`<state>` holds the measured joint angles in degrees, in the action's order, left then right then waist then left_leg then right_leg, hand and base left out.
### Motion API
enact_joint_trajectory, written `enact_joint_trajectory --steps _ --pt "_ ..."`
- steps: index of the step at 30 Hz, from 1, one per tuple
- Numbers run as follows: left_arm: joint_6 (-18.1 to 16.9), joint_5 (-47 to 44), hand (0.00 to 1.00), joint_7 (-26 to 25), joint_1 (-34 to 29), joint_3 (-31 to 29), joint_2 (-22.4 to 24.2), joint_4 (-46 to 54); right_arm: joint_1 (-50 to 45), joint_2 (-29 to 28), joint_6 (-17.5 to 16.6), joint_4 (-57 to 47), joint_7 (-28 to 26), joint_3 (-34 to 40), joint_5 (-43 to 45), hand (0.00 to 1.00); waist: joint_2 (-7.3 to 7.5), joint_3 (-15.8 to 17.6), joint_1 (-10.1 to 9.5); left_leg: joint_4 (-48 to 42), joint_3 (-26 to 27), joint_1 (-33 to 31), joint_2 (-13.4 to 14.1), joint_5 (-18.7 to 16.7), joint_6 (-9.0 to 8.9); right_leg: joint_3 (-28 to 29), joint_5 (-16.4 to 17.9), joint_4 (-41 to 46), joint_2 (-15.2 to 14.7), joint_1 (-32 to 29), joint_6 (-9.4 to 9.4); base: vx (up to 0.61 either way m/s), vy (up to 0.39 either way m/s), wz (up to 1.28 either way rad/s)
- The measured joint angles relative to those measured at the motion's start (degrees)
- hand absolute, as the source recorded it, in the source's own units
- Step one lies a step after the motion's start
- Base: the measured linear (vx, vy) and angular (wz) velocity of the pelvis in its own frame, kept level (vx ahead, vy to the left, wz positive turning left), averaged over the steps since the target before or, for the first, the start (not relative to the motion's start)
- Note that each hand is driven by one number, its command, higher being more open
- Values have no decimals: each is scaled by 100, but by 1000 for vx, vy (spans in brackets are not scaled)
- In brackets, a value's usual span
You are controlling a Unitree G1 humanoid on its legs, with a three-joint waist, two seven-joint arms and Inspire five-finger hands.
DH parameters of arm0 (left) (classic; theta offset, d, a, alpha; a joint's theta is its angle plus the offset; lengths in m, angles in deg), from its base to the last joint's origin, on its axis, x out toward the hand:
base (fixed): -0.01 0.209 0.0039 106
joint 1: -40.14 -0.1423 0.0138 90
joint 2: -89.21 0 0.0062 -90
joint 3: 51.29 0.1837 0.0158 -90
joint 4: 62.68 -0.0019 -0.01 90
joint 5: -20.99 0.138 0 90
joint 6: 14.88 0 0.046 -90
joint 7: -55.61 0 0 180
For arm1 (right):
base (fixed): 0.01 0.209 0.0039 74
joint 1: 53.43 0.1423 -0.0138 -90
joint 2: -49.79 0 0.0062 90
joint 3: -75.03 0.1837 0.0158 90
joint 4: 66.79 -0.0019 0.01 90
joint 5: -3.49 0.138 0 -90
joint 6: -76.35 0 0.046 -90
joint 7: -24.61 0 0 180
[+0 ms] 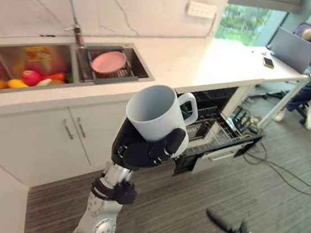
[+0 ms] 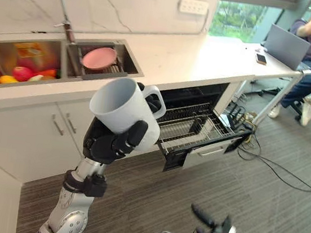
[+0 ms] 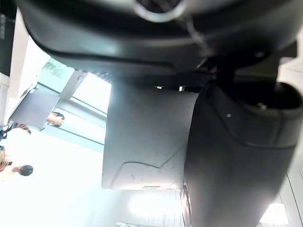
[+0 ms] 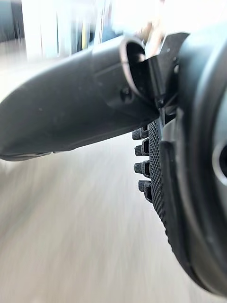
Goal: Walk over to the sink, pick up the cup, carry it to the dishwasher, place the cup inside the dishwasher, then close the dishwasher door
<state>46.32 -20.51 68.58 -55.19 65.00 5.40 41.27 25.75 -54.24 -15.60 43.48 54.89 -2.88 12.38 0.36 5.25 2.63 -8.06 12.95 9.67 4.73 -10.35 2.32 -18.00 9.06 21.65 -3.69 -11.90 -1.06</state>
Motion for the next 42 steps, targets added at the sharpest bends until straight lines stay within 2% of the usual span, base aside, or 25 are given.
enact_joint_trajectory --steps 1,2,3,6,7,9,10,11,12,13,14,15,17,18,19,21,22,23,24,26,28,31,36,38,42 --pt "7 -181 0 9 76 -115 39 -132 -3 9 -158 -876 193 -85 -564 100 64 54 9 -119 3 129 -28 -282 -203 27 -894 -958 23 185 64 304 -187 -13" --pt "-15 -192 0 29 66 -137 74 -208 20 45 -196 -1154 242 -144 -751 100 42 110 7 -203 9 214 14 -420 -266 -10 -1125 -1000 87 317 456 300 -183 -13" --pt "-19 -214 0 40 36 -145 174 -360 76 135 -237 -1444 267 -199 -927 100 -73 160 -32 -293 15 268 183 -502 -340 -30 -1088 -987 221 444 454 189 -158 -7" --pt "-97 -151 0 51 73 50 332 -563 122 138 -635 -2169 262 -482 -1071 100 -80 176 -35 -254 33 464 335 -415 -389 -106 -637 -529 262 484 588 171 -203 11" --pt "-197 8 0 2 107 129 389 -541 39 65 -879 -2434 283 -623 -1262 100 -83 176 -29 -273 65 527 361 -404 -418 -133 -431 -341 244 484 578 56 -121 20" --pt "-313 103 0 -22 73 105 413 -370 -372 -140 -1057 -3124 126 -966 -1352 100 -78 179 -36 -838 117 407 364 -410 -435 -132 -154 -260 198 560 486 13 -122 14" --pt "-350 106 0 -51 -55 43 431 -160 -807 -241 -1137 -3642 -200 -1096 -1338 100 -51 205 -35 -1910 162 -31 526 -356 -366 -165 -124 -597 276 773 454 24 -146 18" --pt "-468 166 0 -52 -246 3 515 24 -1248 -198 -1195 -4130 -511 -1088 -1269 100 -396 129 -53 -3171 71 -731 1067 -8 -221 -234 -52 -1279 624 1280 212 145 -145 5" --pt "-541 345 0 -47 -421 -133 672 191 -1411 -120 -1286 -4465 -761 -1011 -1151 100 -572 150 -92 -4197 42 -1221 1432 392 -222 -236 181 -596 715 1269 365 212 -96 -13" --pt "-622 411 0 -64 -639 -270 704 484 -1532 -103 -1409 -4786 -1004 -993 -1001 100 -287 199 -118 -5049 40 -1659 1446 543 -314 22 554 -322 423 1450 184 259 -69 -36" --pt "-757 468 0 -19 -728 -363 759 460 -1542 -80 -1509 -4930 -1148 -943 -932 100 -391 276 -147 -5353 -12 -1800 1586 444 -406 42 594 -368 524 1594 387 256 -57 -51" --pt "-794 574 0 -23 -1037 -493 841 429 -1523 49 -1642 -4996 -1523 -721 -579 100 -463 222 -185 -5241 -113 -1990 1702 74 -393 163 606 -468 609 1871 494 253 -43 -63" --pt "-848 637 0 -18 -1281 -620 801 398 -1444 67 -1728 -5025 -1824 -618 -337 100 -320 151 -243 -4394 120 -2049 1595 -188 -284 403 613 -527 491 1881 519 274 36 -78" --pt "-855 695 0 -43 -1384 -663 794 301 -1370 139 -1792 -5094 -2050 -540 -65 100 -253 137 -280 -3155 172 -1983 1388 -225 -285 643 562 -594 367 1840 436 267 79 -79" --pt "-857 742 0 -88 -1406 -664 807 251 -1309 200 -1800 -5102 -2154 -515 59 100 -252 129 -281 -2647 142 -1936 1290 -202 -321 754 506 -608 313 1819 342 268 146 -98" --pt "-862 1031 0 -296 -1416 -623 798 62 -1028 442 -1800 -5084 -2398 -472 240 100 -253 112 -281 -995 -344 -1691 891 100 -463 1217 426 -712 139 1782 169 291 211 -96" --pt "-862 1116 0 -361 -1415 -604 789 37 -965 479 -1799 -5070 -2440 -470 240 100 -258 108 -280 -684 -462 -1622 810 344 -533 1334 415 -748 105 1783 105 372 336 -98" --pt "-864 1227 0 -441 -1416 -585 790 -50 -909 492 -1802 -5038 -2500 -469 235 100 -240 61 -293 -365 -438 -1417 707 913 -866 1559 417 -814 32 1797 -59 245 246 -65" --pt "-861 1231 0 -480 -1407 -568 727 -99 -906 448 -1798 -5009 -2514 -501 234 100 -212 -21 -244 -244 -385 -1347 622 938 -889 1606 412 -887 -65 1820 -146 352 338 -44" --pt "-853 1367 0 -723 -1399 -518 549 -114 -919 343 -1782 -5008 -2526 -514 306 100 86 -186 -95 34 -230 -1253 332 950 -793 1622 278 -1140 -360 1827 -386 264 238 -7" --pt "-818 1626 0 -986 -1395 -517 470 -129 -916 210 -1783 -5009 -2695 -457 671 100 173 -241 -40 223 -210 -1055 227 928 -754 1604 158 -1212 -446 1972 -564 186 139 4" --pt "-765 2310 0 -1274 -1372 -450 320 -140 -918 52 -1783 -5007 -3094 -355 1435 100 173 -339 -17 592 -214 -685 176 940 -716 1543 15 -1189 -460 2144 -680 131 69 9" --pt "-515 3787 0 -2024 -833 -184 248 -548 -822 16 -1599 -4960 -3783 -465 2154 100 169 -353 -7 831 -171 -647 85 1015 -640 1448 -91 -1233 -499 2062 -754 52 16 -4" --pt "-344 4462 0 -2395 -607 -108 110 -746 -656 22 -1486 -4821 -4048 -773 2314 100 166 -352 38 873 -113 -660 90 1028 -621 1422 -172 -1314 -498 2014 -807 8 10 -16" --pt "-68 5224 0 -2797 -359 16 101 -839 -433 38 -1213 -4603 -4228 -1349 2369 100 159 -347 51 978 -60 -695 91 1101 -582 1393 -289 -1417 -486 1922 -811 -13 5 -8"
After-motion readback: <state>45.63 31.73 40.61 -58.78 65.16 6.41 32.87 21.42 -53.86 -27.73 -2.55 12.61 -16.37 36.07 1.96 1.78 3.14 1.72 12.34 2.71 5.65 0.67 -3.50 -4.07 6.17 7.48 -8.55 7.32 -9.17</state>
